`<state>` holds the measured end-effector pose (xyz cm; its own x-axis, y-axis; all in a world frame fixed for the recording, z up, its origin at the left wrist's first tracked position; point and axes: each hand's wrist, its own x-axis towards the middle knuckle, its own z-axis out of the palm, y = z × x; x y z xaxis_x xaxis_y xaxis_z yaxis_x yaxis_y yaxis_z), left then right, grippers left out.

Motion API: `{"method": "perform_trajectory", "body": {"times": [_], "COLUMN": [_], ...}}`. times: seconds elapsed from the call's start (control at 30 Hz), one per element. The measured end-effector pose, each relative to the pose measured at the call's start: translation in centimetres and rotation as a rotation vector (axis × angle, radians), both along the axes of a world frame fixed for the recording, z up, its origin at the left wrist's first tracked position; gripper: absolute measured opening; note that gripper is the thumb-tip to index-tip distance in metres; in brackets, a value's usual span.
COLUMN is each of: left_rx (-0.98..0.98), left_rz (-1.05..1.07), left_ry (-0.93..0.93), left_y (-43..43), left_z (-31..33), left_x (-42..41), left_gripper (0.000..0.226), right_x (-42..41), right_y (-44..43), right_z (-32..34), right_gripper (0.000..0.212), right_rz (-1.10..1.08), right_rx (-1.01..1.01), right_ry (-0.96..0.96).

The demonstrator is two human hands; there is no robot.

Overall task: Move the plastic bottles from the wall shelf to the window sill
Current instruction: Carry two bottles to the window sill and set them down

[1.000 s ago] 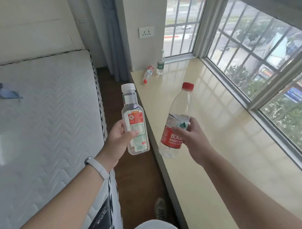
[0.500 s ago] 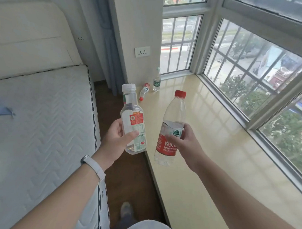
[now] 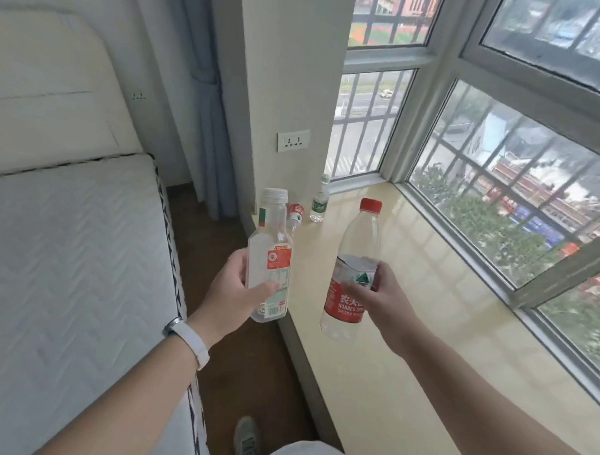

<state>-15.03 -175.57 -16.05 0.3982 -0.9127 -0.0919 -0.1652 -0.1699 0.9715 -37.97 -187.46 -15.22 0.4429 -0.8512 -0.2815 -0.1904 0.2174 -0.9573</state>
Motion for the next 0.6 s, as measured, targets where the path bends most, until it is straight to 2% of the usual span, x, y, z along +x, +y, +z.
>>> {"method": "perform_trajectory", "body": {"times": [0.37, 0.6], "left_rx": [0.026, 0.036], "left_rz": [0.011, -0.022], "left_ry": [0.051, 0.087], "left_y": [-6.1, -10.2], "left_z": [-2.3, -3.4], "left_x": [15.7, 18.7], "left_gripper": [0.043, 0.042], "right_x": [12.6, 14.7], "right_y": [-6.5, -8.8], "right_z": [-1.6, -2.9], "right_gripper": [0.085, 0.084], "right_rz": [-0.077, -0.137], "right_rx": [-0.01, -0.001], "right_ry": [0.06, 0.059]}}
